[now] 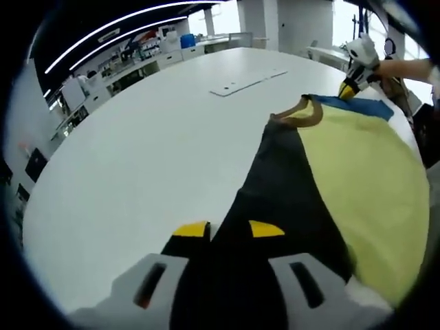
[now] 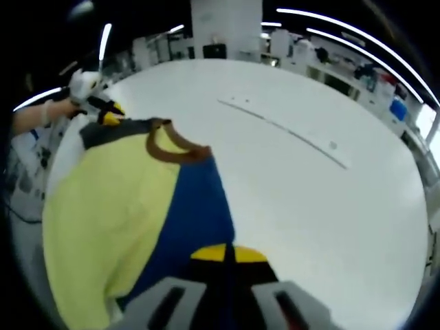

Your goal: Fold the garment on the visible template until the final outline fits inside the template.

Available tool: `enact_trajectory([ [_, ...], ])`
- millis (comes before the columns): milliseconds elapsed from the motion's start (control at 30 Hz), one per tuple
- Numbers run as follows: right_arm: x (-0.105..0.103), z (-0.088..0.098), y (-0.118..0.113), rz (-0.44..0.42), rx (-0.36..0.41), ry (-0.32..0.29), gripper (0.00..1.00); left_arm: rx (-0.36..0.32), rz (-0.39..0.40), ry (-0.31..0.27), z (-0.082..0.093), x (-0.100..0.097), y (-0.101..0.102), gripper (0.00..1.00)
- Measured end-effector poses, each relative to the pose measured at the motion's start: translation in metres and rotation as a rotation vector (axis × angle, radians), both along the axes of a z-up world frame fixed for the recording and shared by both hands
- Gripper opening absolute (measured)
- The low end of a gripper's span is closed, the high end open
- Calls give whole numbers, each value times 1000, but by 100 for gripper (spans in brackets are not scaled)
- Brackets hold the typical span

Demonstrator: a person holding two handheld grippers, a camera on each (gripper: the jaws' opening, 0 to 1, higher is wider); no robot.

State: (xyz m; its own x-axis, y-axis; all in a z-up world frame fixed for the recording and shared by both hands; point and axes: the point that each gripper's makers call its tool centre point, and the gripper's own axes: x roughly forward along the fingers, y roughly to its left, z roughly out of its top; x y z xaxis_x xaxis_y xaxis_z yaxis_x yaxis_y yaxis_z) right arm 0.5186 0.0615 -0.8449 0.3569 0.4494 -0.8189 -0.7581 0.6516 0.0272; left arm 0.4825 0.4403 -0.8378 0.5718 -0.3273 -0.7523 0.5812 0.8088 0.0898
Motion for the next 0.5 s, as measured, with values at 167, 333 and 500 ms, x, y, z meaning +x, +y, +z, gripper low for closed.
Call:
enact_trajectory([
  [167,1,0,0,1,1,1,0,-35,6,22,-3,-1,-4,0],
  [333,-2,1,0,0,0,3,0,-38,-7,34,-2,-5,-7,4],
  [500,-4,1,2,3,-2,5,0,-44,-7,97,-3,-4,-4,23],
])
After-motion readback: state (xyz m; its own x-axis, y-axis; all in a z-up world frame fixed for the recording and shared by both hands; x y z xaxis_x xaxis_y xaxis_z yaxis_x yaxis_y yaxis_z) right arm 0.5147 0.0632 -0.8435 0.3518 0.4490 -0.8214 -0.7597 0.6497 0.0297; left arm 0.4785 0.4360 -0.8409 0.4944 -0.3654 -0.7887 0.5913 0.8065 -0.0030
